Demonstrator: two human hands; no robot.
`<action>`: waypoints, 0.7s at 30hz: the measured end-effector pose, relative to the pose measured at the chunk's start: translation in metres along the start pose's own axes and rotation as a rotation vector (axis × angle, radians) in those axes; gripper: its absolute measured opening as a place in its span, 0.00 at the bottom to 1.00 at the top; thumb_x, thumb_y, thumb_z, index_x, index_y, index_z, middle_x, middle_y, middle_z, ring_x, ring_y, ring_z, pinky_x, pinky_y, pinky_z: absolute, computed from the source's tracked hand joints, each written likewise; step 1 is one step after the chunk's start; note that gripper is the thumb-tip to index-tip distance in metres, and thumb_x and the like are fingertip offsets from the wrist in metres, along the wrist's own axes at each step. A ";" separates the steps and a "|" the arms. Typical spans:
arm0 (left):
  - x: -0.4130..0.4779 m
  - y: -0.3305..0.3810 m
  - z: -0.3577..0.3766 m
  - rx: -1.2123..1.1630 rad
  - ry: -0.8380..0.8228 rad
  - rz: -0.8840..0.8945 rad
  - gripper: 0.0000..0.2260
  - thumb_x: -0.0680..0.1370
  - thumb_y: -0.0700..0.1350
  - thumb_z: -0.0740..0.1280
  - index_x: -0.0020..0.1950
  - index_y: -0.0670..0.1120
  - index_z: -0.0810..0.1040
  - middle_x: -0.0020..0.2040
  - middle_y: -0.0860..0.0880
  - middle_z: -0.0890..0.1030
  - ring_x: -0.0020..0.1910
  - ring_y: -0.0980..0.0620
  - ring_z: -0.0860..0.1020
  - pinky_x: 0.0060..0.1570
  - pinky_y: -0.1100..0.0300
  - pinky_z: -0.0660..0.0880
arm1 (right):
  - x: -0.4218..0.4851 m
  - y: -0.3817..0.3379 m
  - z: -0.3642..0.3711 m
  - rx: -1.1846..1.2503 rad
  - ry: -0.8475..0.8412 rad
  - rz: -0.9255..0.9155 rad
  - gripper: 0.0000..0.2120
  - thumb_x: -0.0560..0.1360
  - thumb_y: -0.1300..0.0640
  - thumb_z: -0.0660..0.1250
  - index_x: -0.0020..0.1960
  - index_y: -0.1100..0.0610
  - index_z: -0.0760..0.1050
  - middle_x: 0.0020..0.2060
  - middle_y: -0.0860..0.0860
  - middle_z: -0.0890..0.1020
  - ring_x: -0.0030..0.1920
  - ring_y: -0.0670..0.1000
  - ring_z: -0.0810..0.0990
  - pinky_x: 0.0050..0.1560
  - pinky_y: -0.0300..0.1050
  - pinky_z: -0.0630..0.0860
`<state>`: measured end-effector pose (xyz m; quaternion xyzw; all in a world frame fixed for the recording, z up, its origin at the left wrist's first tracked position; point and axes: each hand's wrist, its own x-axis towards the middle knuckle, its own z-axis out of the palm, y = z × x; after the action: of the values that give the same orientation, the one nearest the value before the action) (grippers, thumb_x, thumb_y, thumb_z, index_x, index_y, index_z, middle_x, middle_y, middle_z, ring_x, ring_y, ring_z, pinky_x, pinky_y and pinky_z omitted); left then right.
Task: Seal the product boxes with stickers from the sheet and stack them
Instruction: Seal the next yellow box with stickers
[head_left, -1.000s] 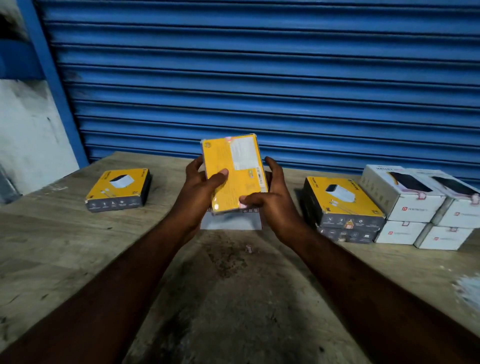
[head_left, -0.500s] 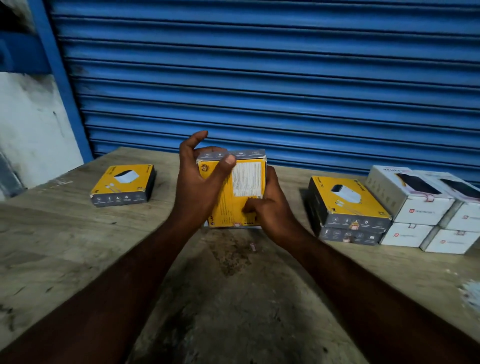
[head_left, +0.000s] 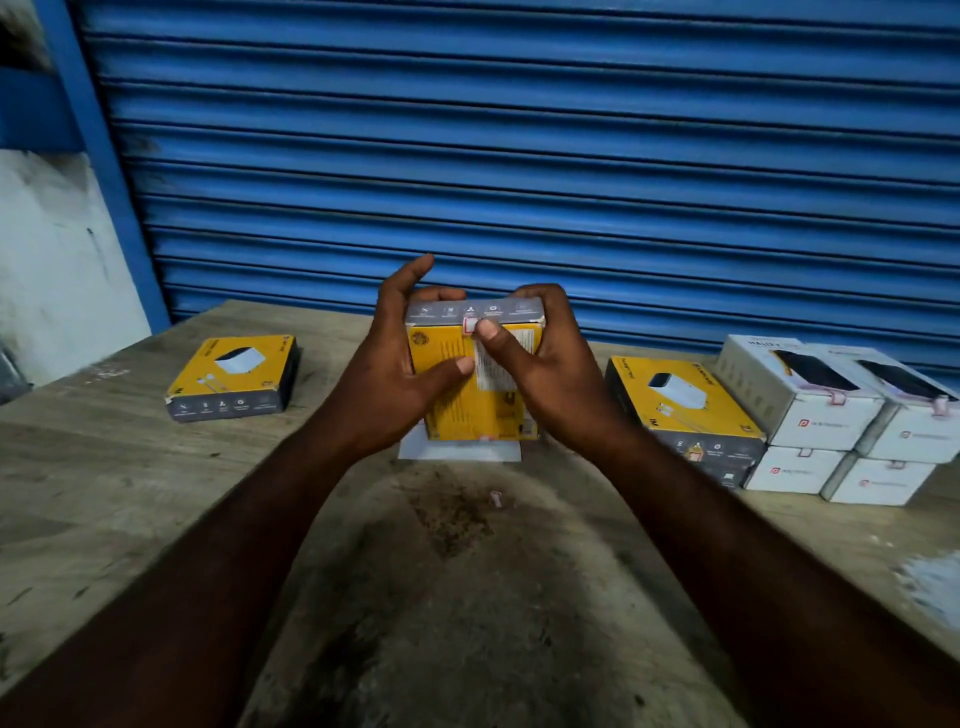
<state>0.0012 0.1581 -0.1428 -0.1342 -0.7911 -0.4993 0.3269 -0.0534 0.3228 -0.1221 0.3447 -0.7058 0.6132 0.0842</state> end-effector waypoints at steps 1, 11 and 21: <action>0.001 0.001 -0.002 0.053 0.016 0.013 0.36 0.74 0.36 0.74 0.77 0.47 0.59 0.65 0.54 0.74 0.59 0.62 0.78 0.55 0.67 0.76 | 0.001 -0.004 -0.004 -0.110 -0.044 -0.043 0.19 0.76 0.47 0.70 0.60 0.54 0.67 0.50 0.51 0.80 0.49 0.47 0.81 0.49 0.45 0.78; -0.007 0.002 -0.001 0.613 0.241 -0.008 0.18 0.73 0.50 0.76 0.61 0.53 0.76 0.53 0.57 0.82 0.40 0.57 0.82 0.41 0.62 0.71 | 0.006 -0.008 -0.029 -0.966 -0.032 -0.321 0.21 0.72 0.55 0.71 0.64 0.49 0.72 0.59 0.49 0.81 0.59 0.56 0.78 0.53 0.50 0.75; -0.010 0.009 0.043 -0.280 0.232 -0.322 0.12 0.74 0.37 0.75 0.55 0.47 0.81 0.54 0.45 0.85 0.53 0.49 0.84 0.52 0.54 0.81 | -0.010 0.019 -0.061 -0.353 0.020 -0.021 0.18 0.71 0.61 0.75 0.58 0.49 0.76 0.54 0.52 0.81 0.46 0.50 0.84 0.43 0.37 0.79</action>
<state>-0.0031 0.2007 -0.1556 0.0080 -0.6828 -0.6617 0.3097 -0.0756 0.3828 -0.1288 0.3258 -0.7980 0.4821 0.1571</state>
